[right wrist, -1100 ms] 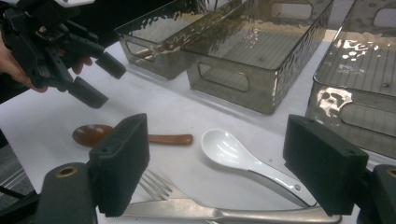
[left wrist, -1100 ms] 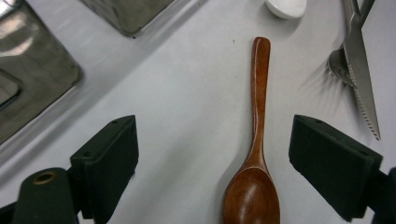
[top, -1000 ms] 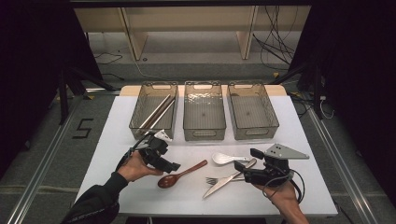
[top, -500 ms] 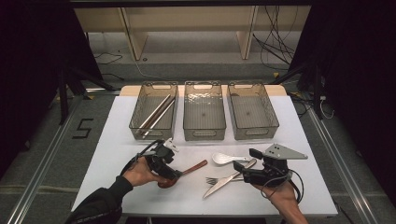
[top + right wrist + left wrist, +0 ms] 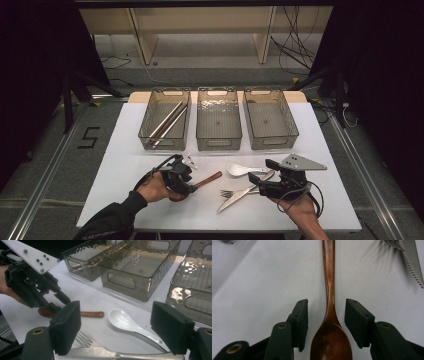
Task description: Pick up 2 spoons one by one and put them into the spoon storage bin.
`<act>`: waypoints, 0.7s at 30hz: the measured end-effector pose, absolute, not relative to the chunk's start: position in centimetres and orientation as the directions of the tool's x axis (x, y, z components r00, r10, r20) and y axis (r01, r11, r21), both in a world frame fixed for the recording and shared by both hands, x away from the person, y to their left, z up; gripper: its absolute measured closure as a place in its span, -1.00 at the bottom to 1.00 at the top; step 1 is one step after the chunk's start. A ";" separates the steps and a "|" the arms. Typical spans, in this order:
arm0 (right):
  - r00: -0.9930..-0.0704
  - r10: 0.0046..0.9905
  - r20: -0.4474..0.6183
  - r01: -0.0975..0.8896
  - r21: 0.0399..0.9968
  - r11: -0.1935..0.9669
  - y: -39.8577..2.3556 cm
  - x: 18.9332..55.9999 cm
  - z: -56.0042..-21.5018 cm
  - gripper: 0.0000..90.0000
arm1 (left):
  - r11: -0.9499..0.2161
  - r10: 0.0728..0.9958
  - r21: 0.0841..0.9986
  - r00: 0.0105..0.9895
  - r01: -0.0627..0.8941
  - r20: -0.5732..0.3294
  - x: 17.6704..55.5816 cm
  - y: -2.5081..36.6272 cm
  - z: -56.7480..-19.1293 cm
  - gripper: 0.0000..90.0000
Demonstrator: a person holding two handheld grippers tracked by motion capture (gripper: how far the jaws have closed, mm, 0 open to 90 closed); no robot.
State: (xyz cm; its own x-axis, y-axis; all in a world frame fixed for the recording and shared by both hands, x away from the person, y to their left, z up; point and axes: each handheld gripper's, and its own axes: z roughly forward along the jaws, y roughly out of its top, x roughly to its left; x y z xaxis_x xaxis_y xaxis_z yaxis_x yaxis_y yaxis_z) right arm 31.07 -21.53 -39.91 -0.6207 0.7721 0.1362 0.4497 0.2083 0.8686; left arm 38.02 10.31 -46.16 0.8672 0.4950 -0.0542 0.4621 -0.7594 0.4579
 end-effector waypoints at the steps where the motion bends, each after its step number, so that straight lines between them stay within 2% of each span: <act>1: -0.620 0.772 0.136 0.451 0.868 0.209 -21.6 31.1 -39.9 -0.43 | -0.768 0.489 0.448 0.871 0.457 -0.049 38.0 10.2 -46.2 0.24; 12: -0.621 0.772 0.135 0.450 0.868 0.210 -21.6 31.0 -39.9 -0.43 | -0.788 0.476 0.423 0.878 0.448 -0.043 38.1 9.6 -46.8 0.58; 21: -0.622 0.772 0.131 0.447 0.869 0.212 -21.5 31.0 -39.9 -0.43 | -0.791 0.471 0.424 0.881 0.441 -0.036 38.1 9.4 -46.7 0.68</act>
